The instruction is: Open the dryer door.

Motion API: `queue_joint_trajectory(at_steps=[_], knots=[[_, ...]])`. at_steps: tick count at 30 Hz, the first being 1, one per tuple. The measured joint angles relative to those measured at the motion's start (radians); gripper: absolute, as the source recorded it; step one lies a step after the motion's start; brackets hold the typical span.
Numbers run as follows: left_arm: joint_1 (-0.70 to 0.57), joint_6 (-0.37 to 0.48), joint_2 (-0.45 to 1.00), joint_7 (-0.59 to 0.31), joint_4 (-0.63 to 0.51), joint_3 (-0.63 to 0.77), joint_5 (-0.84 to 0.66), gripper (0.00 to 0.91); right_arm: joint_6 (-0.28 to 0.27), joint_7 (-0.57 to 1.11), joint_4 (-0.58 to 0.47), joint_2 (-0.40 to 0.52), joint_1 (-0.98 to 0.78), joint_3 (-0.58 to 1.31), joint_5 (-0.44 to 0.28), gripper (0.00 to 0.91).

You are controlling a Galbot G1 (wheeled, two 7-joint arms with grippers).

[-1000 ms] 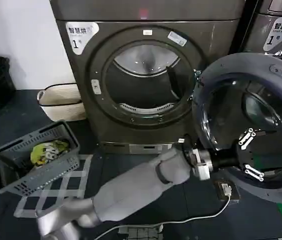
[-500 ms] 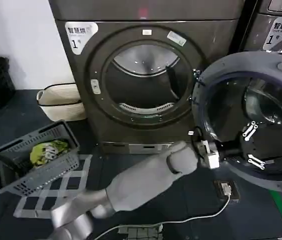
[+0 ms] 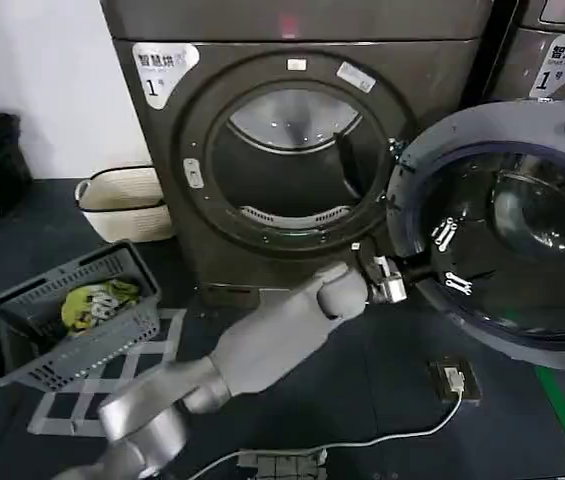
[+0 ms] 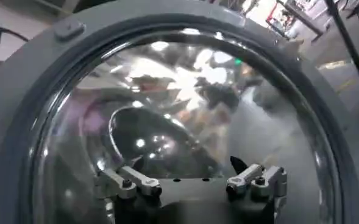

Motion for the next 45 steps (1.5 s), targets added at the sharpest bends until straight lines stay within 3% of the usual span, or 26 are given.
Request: queue_joint_trajectory(at_steps=[27,45], knots=[[-0.002,0.236,0.0,-0.13,-0.035,-0.003,0.043,0.907,0.0,-0.002,0.047,0.035,0.002,-0.012,-0.001,0.907],[0.016,0.203,0.0,-0.108,-0.061,-0.003,0.039,0.907,0.001,-0.006,0.049,0.034,0.004,-0.018,-0.001,0.907]])
